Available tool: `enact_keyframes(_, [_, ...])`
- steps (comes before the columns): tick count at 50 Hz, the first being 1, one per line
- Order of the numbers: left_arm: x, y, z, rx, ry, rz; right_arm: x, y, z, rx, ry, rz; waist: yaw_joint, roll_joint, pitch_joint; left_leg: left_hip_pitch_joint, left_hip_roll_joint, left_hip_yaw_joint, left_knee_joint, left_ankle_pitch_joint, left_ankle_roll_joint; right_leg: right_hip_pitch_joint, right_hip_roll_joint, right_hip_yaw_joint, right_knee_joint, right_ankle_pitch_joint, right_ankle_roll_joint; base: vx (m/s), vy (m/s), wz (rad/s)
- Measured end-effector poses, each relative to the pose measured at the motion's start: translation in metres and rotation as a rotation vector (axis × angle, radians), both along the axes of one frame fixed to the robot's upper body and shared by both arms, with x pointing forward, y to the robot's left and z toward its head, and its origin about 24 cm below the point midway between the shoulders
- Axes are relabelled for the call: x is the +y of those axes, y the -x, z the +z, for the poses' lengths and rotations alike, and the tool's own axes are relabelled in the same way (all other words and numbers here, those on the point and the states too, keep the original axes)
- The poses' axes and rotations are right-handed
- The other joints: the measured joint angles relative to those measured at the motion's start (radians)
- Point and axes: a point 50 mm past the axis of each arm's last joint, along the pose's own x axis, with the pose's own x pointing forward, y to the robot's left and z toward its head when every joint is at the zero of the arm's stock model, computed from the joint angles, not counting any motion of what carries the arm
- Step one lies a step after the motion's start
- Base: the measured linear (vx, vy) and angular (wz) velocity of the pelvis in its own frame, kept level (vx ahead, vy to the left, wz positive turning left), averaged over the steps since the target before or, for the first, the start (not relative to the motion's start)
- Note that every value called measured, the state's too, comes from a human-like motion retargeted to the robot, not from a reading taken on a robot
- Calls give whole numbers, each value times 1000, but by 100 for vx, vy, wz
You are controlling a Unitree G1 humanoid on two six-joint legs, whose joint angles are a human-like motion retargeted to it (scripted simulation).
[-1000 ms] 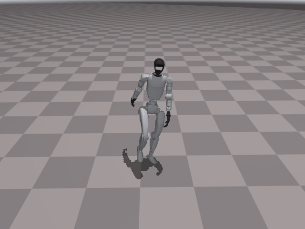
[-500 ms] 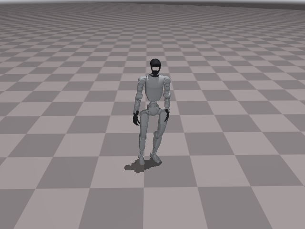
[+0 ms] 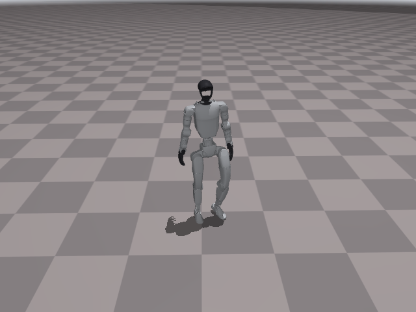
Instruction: In place motions
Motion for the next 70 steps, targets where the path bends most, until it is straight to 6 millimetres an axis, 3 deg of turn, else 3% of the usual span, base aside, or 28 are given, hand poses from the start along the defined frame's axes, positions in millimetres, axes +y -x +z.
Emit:
enact_keyframes(3, [5, 14, 2, 2, -94, 36, 12, -54, -7, -172, -38, -26, 22, -31, 48, -198, 8, -60, 325, 197, 65, 11, -38, -11, -6, 8, -6, -24, -8, 26])
enact_keyframes(5, [5, 35, 5, 67, -121, 87, 22, -98, -7, -300, -97, -13, 66, -49, 70, -345, -25, -99, 528, 227, 109, 11, -56, -3, -8, 18, -12, -17, -7, -21])
enact_keyframes(10, [-9, 100, 19, 384, -32, 213, 50, -212, 15, -648, -186, 98, 182, -35, 97, -619, 158, -9, 948, 51, 160, -1, -34, 21, -2, 28, -44, -7, -8, -32])
enact_keyframes(13, [-16, 128, 29, 518, 40, 236, 62, -272, 42, -869, -208, 163, 218, -28, 111, -739, 183, -18, 1103, 26, 160, -7, -18, 34, 2, 31, -63, -2, -5, -29])
enact_keyframes(17, [-19, 145, 35, 576, 34, 188, 70, -321, 76, -1069, -204, 222, 250, -36, 131, -767, 162, 7, 1136, 34, 160, -1, -43, 49, 11, 28, -57, 0, 7, -1])
enact_keyframes(20, [-18, 141, 33, 531, 2, 142, 72, -334, 86, -1108, -200, 232, 244, -41, 125, -699, 125, 3, 1036, 31, 160, 4, -53, 33, 10, 22, -49, -1, 6, 46])
enact_keyframes(23, [-21, 130, 27, 449, -2, 130, 70, -326, 79, -1056, -188, 248, 217, -54, 88, -576, 25, -15, 821, 61, 156, 0, -87, -1, 3, 17, -26, 5, 16, 72])
enact_keyframes(27, [-23, 108, 17, 336, 0, 176, 66, -292, 55, -946, -177, 300, 194, -52, 33, -299, -81, -91, 374, 128, 91, 1, -83, -22, -3, 6, -11, 17, 10, 31])
enact_keyframes(28, [-23, 101, 15, 305, -1, 196, 66, -281, 47, -905, -178, 303, 186, -42, 25, -205, -96, -116, 219, 160, 68, 3, -69, -23, -2, 2, -9, 16, 11, 7])
enact_keyframes(30, [-22, 85, 10, 241, -7, 233, 66, -254, 32, -802, -183, 285, 175, 2, 11, -7, -108, -188, -118, 177, -59, 6, -9, -19, 2, -8, -9, 13, 13, 3])
enact_keyframes(31, [-22, 78, 9, 215, -8, 243, 65, -239, 25, -740, -188, 265, 159, 4, 2, 84, -70, -10, -223, 8, 3, 9, -7, -24, 3, -13, -2, 15, 17, 23])
enact_keyframes(32, [-22, 73, 7, 194, -7, 250, 64, -222, 17, -677, -194, 244, 142, 14, -10, 150, -54, 83, -322, -74, 40, 12, 3, -29, 2, -17, 3, 23, 20, 36])
enact_keyframes(33, [-21, 71, 7, 185, -4, 252, 64, -203, 10, -610, -206, 223, 124, 40, -30, 167, -81, 8, -407, 19, 26, 16, 31, -32, -1, -19, 4, 25, 21, 65])
enact_keyframes(35, [-22, 60, 4, 166, 15, 250, 67, -171, 0, -484, -237, 180, 28, 50, -71, 153, -76, -173, -478, 80, -62, 3, 22, -102, -8, -25, 15, 14, 20, 110])
enact_keyframes(36, [-19, 51, 3, 143, 16, 243, 69, -161, -2, -447, -249, 144, 14, 47, -88, 135, -52, -58, -477, 77, -75, -19, 15, -99, -9, -23, 20, -3, 15, 69])
enact_keyframes(37, [-15, 41, 2, 113, 14, 229, 71, -154, -4, -425, -261, 104, 3, 45, -93, 122, -45, -1, -475, 77, -73, -32, 9, -100, -10, -19, 24, -10, 13, 19])
enact_keyframes(39, [-5, 18, 0, 34, 3, 176, 69, -151, -4, -440, -289, 27, 4, 39, -56, 116, -86, -95, -455, 84, -19, -21, -1, -115, -12, -9, 29, -5, 11, 0])
enact_keyframes(43, [8, -12, 1, -76, -28, 135, 74, -160, -2, -469, -300, -3, 80, 8, -1, 123, -97, -68, -424, 79, 5, -19, -26, -60, -13, 18, 38, -2, 12, -106])
enact_keyframes(45, [7, -11, 1, -90, -34, 170, 75, -169, -1, -497, -272, 34, 98, 6, 4, 143, -105, -50, -441, 82, 12, -27, -32, -36, -7, 24, 44, -3, 14, -81])
enact_keyframes(50, [-6, 24, 1, 50, 27, 290, 76, -185, 4, -574, -320, 230, 38, 26, -37, 143, -112, -24, -460, 94, 34, -46, -37, -29, -6, 30, 66, 11, 20, -19])
enact_keyframes(54, [-10, 39, 2, 146, 34, 278, 67, -190, 5, -606, -299, 307, 22, 18, -16, 157, -130, -29, -455, 98, 55, -39, -52, -22, 4, 31, 83, 2, 19, 2])
enact_keyframes(57, [-5, 47, 5, 191, 4, 222, 53, -177, 2, -592, -261, 313, 50, 4, -6, 175, -145, -22, -457, 102, 69, -35, -63, -11, 30, 19, 96, 9, 16, -24])
enact_keyframes(61, [1, 47, 8, 239, -57, 185, 38, -137, -6, -530, -200, 296, 53, 14, 2, 181, -122, -23, -455, 112, 77, -78, -63, -1, 170, 8, 112, 5, 11, 0])
enact_keyframes(63, [-1, 29, 6, 201, -76, 224, 31, -113, -9, -478, -154, 262, 60, 28, 40, 202, -90, -1, -458, 119, 76, -118, -50, 21, 296, 79, 123, -8, 15, -44])
enact_keyframes(67, [-17, -42, 0, 14, 18, 264, 8, -50, -9, -287, -103, 175, 8, 99, 131, 234, 3, -3, -453, 137, 71, -261, -13, 57, 615, 278, 161, -15, 12, 8])
enact_keyframes(70, [-33, -111, 5, -144, 145, 238, -7, 10, 2, -26, -134, 104, -58, 132, 168, 228, 52, -25, -440, 145, 67, -421, -47, -6, 878, 242, 149, -13, 13, 37])
